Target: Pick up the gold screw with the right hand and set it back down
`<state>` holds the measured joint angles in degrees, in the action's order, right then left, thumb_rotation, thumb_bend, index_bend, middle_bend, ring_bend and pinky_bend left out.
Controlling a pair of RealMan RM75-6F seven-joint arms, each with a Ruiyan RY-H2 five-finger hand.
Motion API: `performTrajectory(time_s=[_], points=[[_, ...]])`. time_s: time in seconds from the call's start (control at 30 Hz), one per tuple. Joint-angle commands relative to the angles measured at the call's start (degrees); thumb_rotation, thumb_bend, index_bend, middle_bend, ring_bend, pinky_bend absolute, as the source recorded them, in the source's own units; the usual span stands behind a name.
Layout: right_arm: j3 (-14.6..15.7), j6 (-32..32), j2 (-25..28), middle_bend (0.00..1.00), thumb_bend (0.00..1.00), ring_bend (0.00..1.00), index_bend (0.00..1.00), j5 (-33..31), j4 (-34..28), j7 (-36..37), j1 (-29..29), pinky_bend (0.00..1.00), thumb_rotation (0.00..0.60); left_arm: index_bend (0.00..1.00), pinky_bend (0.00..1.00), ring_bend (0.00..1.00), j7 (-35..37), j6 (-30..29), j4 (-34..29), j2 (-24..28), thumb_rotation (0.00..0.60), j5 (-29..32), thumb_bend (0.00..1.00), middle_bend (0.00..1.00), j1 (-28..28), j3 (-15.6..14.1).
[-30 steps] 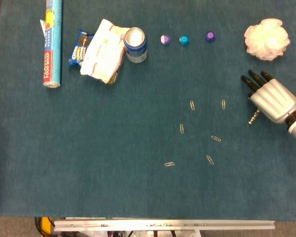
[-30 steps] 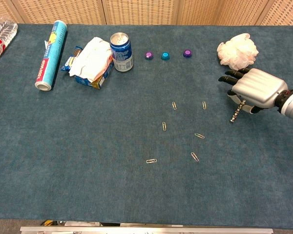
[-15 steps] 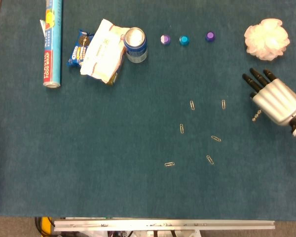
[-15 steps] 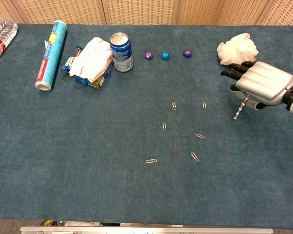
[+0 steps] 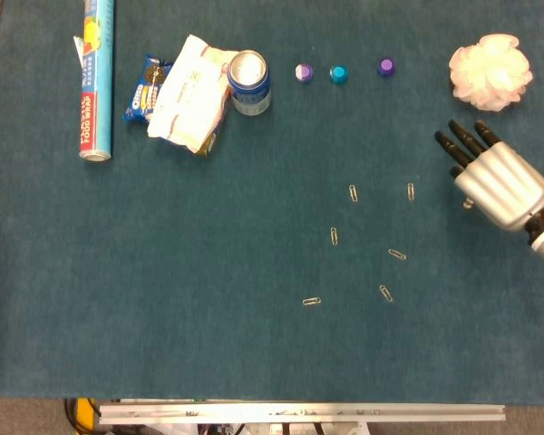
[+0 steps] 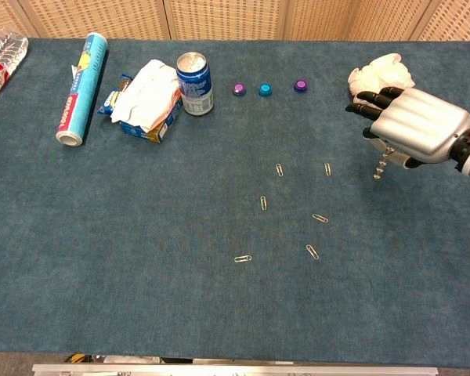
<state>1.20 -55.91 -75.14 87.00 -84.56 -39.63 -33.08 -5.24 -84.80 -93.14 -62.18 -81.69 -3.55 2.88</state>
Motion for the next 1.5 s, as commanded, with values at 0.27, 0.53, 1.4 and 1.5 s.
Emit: performTrajectory(time_s=[0.27,0.53,1.4,1.5], points=[[-2.5,2.5,0.4,0.11,0.29,0.0,0.59,-3.2,-3.5,-4.8,-2.6,0.18,0.6,0.37,0.41,0.22,1.1,-0.8,0.1,0.3,0.6,-0.2,0.08,0.29,0.5,0.0],[-4.2,4.7,-1.1,0.11,0.29,0.0,0.59,-6.4,-3.9,-8.3,-4.9,0.18,0.6,0.37,0.41,0.22,1.9,-1.7,0.3,0.5,0.6,-0.1,0.08,0.29,1.2,0.1],[-3.4,7.1,-5.8,0.11,0.29,0.0,0.59,-10.4,0.4,-9.7,-9.1,0.18,0.6,0.37,0.41,0.22,2.3,-2.8,0.7,0.3,0.6,0.2,0.08,0.29,2.4,0.2],[-3.3,7.3,-6.2,0.11,0.29,0.0,0.59,-10.7,0.7,-9.4,-9.5,0.18,0.6,0.37,0.41,0.22,2.4,-2.7,0.8,0.3,0.6,0.3,0.08,0.29,2.4,0.3]])
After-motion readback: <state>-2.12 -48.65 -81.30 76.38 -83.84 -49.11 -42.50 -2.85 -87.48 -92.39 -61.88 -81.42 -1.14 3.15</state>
